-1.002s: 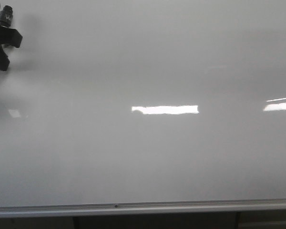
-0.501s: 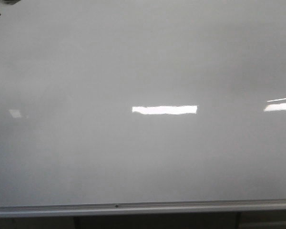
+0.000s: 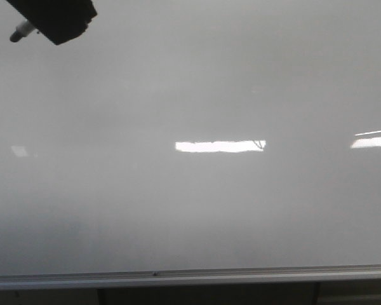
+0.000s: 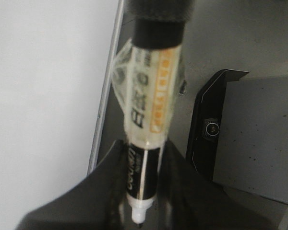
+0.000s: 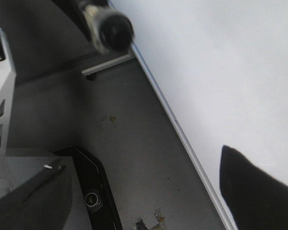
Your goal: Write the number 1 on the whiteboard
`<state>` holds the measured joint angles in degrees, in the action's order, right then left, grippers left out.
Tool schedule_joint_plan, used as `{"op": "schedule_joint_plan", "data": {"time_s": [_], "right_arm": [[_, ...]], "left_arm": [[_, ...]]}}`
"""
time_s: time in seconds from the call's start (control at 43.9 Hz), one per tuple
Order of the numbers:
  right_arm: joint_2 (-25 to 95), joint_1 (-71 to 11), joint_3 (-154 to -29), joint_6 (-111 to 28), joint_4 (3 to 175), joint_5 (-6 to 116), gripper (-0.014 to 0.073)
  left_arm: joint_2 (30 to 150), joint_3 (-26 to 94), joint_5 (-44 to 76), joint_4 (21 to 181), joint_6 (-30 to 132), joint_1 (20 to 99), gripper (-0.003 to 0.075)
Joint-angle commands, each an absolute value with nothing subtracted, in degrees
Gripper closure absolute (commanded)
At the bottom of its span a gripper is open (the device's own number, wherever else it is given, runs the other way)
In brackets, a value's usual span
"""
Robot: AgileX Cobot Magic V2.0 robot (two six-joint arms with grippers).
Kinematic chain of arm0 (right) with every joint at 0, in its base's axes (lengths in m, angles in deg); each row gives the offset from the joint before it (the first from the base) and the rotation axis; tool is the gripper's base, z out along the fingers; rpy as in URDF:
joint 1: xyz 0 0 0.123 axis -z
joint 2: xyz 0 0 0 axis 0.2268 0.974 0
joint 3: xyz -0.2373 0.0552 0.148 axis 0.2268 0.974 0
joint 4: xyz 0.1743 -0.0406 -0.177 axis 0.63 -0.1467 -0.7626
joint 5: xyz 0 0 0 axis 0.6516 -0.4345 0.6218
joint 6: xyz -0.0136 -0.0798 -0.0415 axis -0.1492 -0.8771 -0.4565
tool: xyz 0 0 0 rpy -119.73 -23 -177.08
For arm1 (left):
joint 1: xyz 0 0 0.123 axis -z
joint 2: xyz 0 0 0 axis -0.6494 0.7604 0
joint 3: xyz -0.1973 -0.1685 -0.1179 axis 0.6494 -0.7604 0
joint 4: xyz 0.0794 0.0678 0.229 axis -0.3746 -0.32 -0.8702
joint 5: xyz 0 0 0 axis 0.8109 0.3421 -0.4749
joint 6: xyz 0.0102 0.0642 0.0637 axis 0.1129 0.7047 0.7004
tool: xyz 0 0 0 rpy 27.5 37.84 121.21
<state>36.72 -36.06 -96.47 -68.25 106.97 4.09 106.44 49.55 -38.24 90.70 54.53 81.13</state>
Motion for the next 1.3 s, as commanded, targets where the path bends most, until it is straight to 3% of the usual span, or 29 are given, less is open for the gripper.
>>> {"op": "schedule_joint_plan", "data": {"time_s": [0.0, 0.228, 0.41, 0.729, 0.979, 1.048, 1.184, 1.275], "right_arm": [[38.7, -40.1, -101.2, -69.8, 108.6, 4.6, -0.0049], [45.8, -49.5, -106.9, -69.7, 104.9, 5.4, -0.0049], [50.4, -52.5, -110.3, -69.6, 103.5, 6.5, -0.0024], [51.5, -52.6, -111.4, -69.6, 102.9, 6.1, 0.0377], [51.5, -52.6, -111.4, -69.6, 102.8, 6.4, 0.0529], [51.5, -52.6, -111.3, -69.0, 102.8, 6.4, 0.0561], [51.5, -52.6, -111.3, -67.9, 102.4, 6.3, 0.0581], [51.5, -52.6, -111.3, -66.8, 100.7, 6.2, 0.0581]], "left_arm": [[105.5, 51.4, -36.8, 91.7, 54.5, 83.6, 0.0739], [105.5, 51.4, -36.8, 91.7, 54.5, 84.4, 0.0739], [105.5, 51.4, -36.8, 91.7, 54.5, 84.4, 0.0739], [105.5, 51.4, -36.7, 91.7, 54.5, 84.4, 0.0739], [105.5, 51.4, -35.6, 91.7, 54.5, 84.4, 0.0725], [105.5, 51.4, -35.4, 91.7, 54.5, 84.4, 0.0641], [105.5, 51.5, -34.4, 91.7, 54.5, 84.4, 0.0344], [105.4, 52.1, -34.3, 91.5, 54.4, 84.4, 0.0228]]}}
